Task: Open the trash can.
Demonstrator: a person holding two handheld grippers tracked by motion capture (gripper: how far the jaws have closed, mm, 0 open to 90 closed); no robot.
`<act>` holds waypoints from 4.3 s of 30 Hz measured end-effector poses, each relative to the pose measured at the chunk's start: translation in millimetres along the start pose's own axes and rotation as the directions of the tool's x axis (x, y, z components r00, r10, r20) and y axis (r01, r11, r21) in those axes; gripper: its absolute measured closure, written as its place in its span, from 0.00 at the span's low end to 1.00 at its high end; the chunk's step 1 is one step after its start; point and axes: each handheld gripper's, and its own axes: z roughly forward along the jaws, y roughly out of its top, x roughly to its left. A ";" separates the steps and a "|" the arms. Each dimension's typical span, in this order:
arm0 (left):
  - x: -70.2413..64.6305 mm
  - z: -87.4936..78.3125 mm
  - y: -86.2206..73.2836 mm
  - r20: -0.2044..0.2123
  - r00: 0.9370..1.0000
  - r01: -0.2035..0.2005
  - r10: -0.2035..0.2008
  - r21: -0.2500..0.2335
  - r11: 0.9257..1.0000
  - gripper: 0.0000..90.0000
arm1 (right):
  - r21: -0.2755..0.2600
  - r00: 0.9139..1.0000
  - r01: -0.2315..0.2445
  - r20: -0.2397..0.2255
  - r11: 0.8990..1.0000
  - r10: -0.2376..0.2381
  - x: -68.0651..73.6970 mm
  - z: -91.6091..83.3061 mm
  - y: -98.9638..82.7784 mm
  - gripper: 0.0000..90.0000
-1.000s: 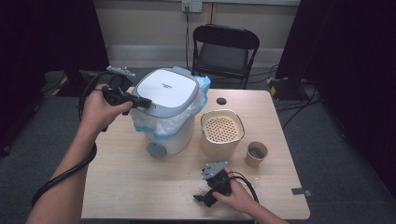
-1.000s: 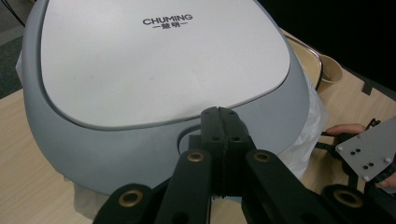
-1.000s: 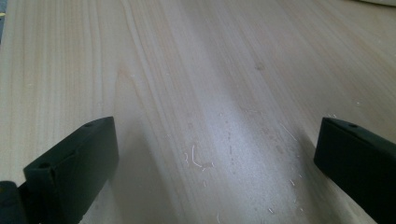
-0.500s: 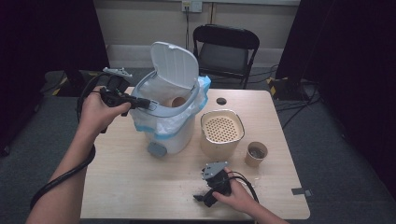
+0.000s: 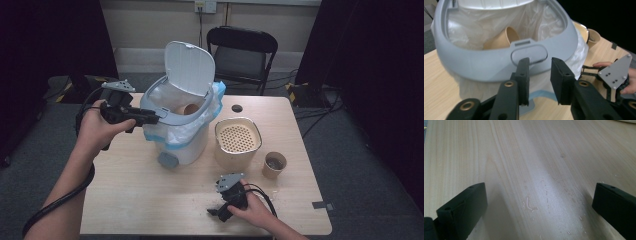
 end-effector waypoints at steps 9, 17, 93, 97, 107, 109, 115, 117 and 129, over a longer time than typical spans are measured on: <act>-0.9 -5.2 -18.7 -0.007 1.000 -0.010 0.010 0.014 1.000 0.63 | -0.001 1.000 -0.001 0.002 1.000 0.001 0.1 0.1 0.0 0.00; -1.8 3.1 -35.1 -0.009 1.000 -0.011 0.012 0.020 1.000 0.48 | -0.001 1.000 0.000 0.002 1.000 0.000 0.1 0.1 0.0 0.00; -10.3 106.9 -170.9 0.139 0.990 -0.016 -0.001 0.122 0.992 0.22 | 0.006 0.999 0.019 -0.033 1.000 -0.019 -3.7 -1.7 7.3 0.15; -12.5 110.8 -174.6 0.145 0.989 -0.031 0.012 0.134 0.990 0.22 | 0.012 0.999 0.028 -0.027 1.000 -0.028 -5.0 -3.9 6.7 0.16; -16.5 117.8 -181.1 0.160 0.986 -0.066 0.045 0.130 0.989 0.22 | -0.008 0.999 0.022 -0.029 1.000 -0.022 -12.8 -20.9 6.5 0.16; -17.1 118.4 -181.7 0.159 0.986 -0.076 0.055 0.134 0.988 0.22 | -0.001 0.999 0.022 -0.025 1.000 -0.022 -14.3 -24.3 4.7 0.16; -16.1 120.1 -184.4 0.160 0.984 -0.101 0.080 0.127 0.987 0.22 | 0.024 1.000 0.025 -0.018 0.999 -0.024 -17.8 -32.6 -2.8 0.16; -15.9 120.4 -185.4 0.162 0.984 -0.103 0.081 0.130 0.986 0.22 | 0.026 0.999 0.032 -0.015 0.999 -0.031 -19.3 -35.7 -5.0 0.16; -14.3 125.0 -194.5 0.141 0.983 -0.136 0.114 0.154 0.979 0.22 | 0.031 1.000 0.004 0.004 1.000 -0.004 -26.9 -52.9 -16.3 0.16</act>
